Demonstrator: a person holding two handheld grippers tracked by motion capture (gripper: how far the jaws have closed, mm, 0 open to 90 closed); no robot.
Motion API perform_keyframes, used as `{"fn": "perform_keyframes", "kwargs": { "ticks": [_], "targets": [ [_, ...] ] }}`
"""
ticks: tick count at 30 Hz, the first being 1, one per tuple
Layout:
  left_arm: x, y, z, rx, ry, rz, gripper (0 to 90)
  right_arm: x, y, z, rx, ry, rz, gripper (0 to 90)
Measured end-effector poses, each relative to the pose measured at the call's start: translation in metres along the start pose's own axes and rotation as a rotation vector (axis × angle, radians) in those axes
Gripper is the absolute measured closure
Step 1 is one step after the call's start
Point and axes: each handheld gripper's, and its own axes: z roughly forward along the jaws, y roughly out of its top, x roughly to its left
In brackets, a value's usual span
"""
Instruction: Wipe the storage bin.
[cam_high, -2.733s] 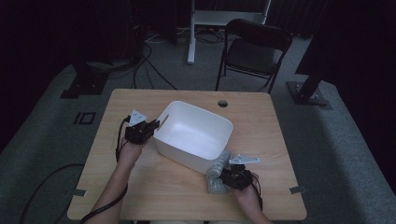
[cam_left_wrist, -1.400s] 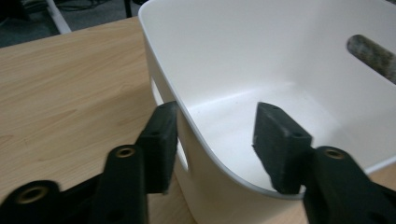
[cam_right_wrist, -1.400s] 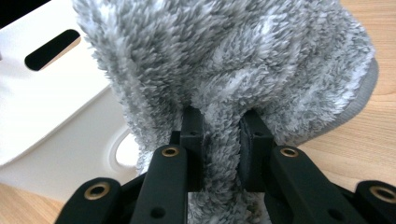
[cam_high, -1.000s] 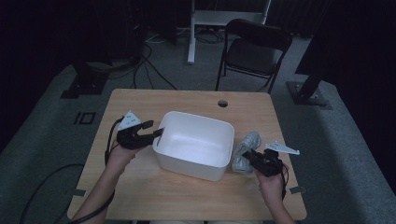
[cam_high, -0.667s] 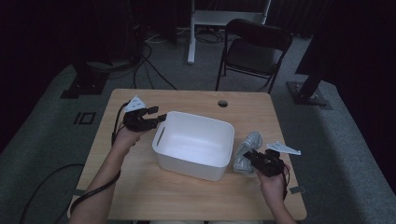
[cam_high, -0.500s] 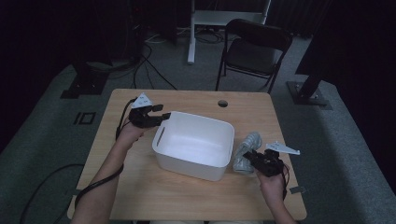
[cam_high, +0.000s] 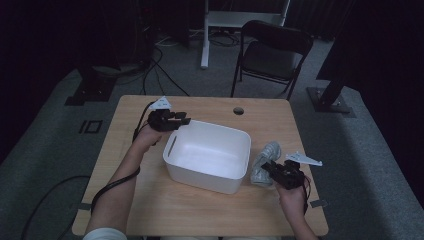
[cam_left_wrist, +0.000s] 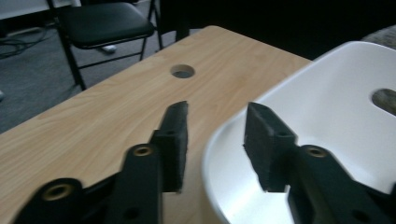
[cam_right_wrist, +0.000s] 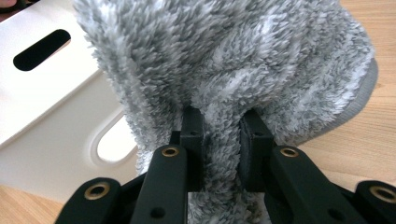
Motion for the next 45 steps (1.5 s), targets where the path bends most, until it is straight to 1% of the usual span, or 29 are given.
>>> {"fn": "perform_keyframes", "kwargs": {
  "ticks": [1,2,3,8,11,14,16,17,18,20,21,22,23,25,26,28,29,31,32,35,38,40,42,45],
  "targets": [
    [-0.001,0.000,0.002,0.015,0.015,0.019,69.6,0.000,0.000,0.000,0.001,0.000,0.002,75.2],
    [-0.002,0.000,0.003,0.025,0.017,0.031,73.2,-0.001,0.000,0.000,0.000,-0.002,0.003,75.2],
    [-0.002,0.000,0.003,0.022,0.007,0.033,73.7,-0.001,0.000,0.000,-0.001,-0.001,0.005,75.2],
    [-0.003,-0.003,0.001,0.010,0.008,0.034,77.2,-0.003,0.000,-0.002,-0.004,-0.003,0.013,75.2],
    [-0.005,-0.007,-0.004,0.001,-0.003,0.039,79.8,-0.003,0.000,-0.002,-0.005,-0.006,0.010,75.2],
    [-0.012,-0.013,-0.012,-0.005,0.006,0.062,82.6,-0.004,0.001,-0.003,-0.008,-0.007,0.017,75.2],
    [-0.016,-0.017,-0.017,-0.012,-0.005,0.059,84.1,-0.005,0.001,-0.004,-0.013,-0.009,0.018,75.2],
    [-0.016,-0.017,-0.017,-0.012,-0.005,0.059,84.3,-0.005,0.001,-0.004,-0.012,-0.009,0.018,75.2],
    [-0.020,-0.019,-0.021,-0.014,0.005,0.063,84.3,-0.005,0.002,-0.005,-0.015,-0.012,0.016,75.2],
    [-0.021,-0.020,-0.021,-0.015,0.006,0.053,84.1,-0.005,0.002,-0.005,-0.016,-0.012,0.021,75.2],
    [-0.022,-0.020,-0.021,-0.014,0.009,0.058,83.3,-0.005,0.002,-0.005,-0.016,-0.012,0.020,75.2],
    [-0.022,-0.020,-0.020,-0.012,0.007,0.061,81.5,-0.005,0.002,-0.005,-0.014,-0.013,0.018,75.2],
    [-0.022,-0.020,-0.018,-0.010,-0.006,0.050,75.7,-0.005,0.002,-0.004,-0.013,-0.013,0.017,75.2],
    [-0.022,-0.019,-0.013,-0.001,-0.002,0.058,74.1,-0.005,0.002,-0.005,-0.017,-0.014,0.019,75.2],
    [-0.021,-0.019,-0.010,0.004,-0.019,0.051,74.3,-0.005,0.002,-0.005,-0.017,-0.015,0.020,75.2],
    [-0.022,-0.018,-0.005,0.005,-0.026,0.049,75.4,-0.006,0.002,-0.006,-0.016,-0.016,0.017,75.2],
    [-0.022,-0.018,-0.005,0.001,-0.023,0.045,76.0,-0.006,0.002,-0.006,-0.018,-0.016,0.018,75.2],
    [-0.021,-0.019,-0.005,-0.008,-0.031,0.030,76.6,-0.008,0.002,-0.007,-0.020,-0.018,0.021,75.2],
    [-0.021,-0.020,-0.005,-0.006,-0.033,0.026,77.3,-0.008,0.002,-0.007,-0.019,-0.017,0.022,75.2],
    [-0.024,-0.022,-0.009,-0.007,-0.020,0.034,78.7,-0.009,0.002,-0.007,-0.019,-0.020,0.023,75.2],
    [-0.027,-0.026,-0.013,-0.016,-0.014,0.032,80.8,-0.008,0.002,-0.007,-0.019,-0.020,0.022,75.2],
    [-0.029,-0.029,-0.017,-0.021,-0.017,0.032,82.8,-0.007,0.002,-0.007,-0.020,-0.020,0.018,75.2],
    [-0.032,-0.031,-0.021,-0.029,-0.018,0.023,83.8,-0.007,0.002,-0.008,-0.025,-0.022,0.017,75.2],
    [-0.033,-0.034,-0.024,-0.040,-0.020,0.008,83.5,-0.008,0.003,-0.009,-0.027,-0.024,0.023,75.2]
  ]
}}
